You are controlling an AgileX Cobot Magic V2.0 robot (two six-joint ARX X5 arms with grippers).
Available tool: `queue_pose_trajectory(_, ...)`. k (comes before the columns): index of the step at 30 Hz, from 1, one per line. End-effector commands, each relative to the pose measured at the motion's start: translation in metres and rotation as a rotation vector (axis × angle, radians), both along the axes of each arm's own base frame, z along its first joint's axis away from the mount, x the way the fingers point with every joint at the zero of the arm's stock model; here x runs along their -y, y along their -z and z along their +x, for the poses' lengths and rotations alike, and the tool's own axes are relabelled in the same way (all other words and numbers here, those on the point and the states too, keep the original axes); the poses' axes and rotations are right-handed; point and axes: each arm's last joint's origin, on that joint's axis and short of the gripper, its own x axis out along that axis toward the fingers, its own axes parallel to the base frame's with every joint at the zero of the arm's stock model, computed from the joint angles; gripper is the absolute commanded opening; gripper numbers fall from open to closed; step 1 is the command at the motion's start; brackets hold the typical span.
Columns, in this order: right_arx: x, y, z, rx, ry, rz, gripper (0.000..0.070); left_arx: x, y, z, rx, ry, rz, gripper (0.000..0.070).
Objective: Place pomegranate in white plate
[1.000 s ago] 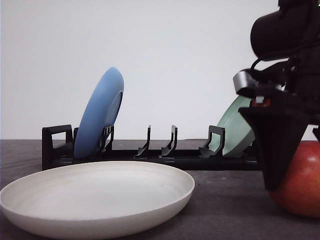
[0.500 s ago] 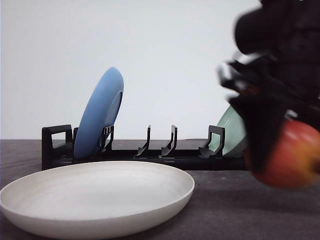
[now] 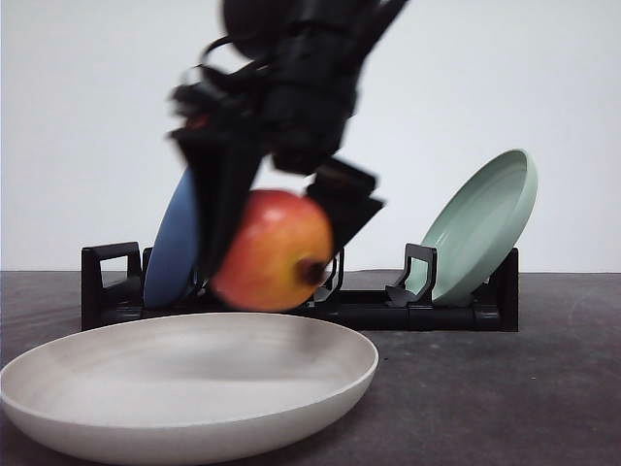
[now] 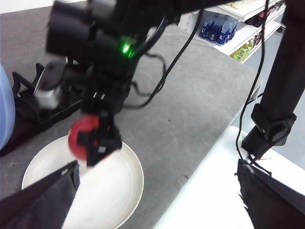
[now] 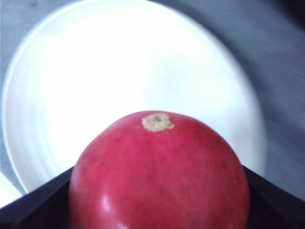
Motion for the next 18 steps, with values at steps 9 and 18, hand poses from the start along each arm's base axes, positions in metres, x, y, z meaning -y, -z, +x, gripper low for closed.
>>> queue_pose_trajectory(9,-0.026,0.037,-0.005,-0.039,-0.039,-0.045,0.0417,-0.001,-0.006,-0.001,0.0,0.008,-0.024,0.0636)
queue_pose_trajectory(18,-0.027,0.037,-0.006,-0.034,-0.043,-0.043,0.069,-0.001,-0.006,-0.001,-0.001,0.008,-0.025,0.0636)
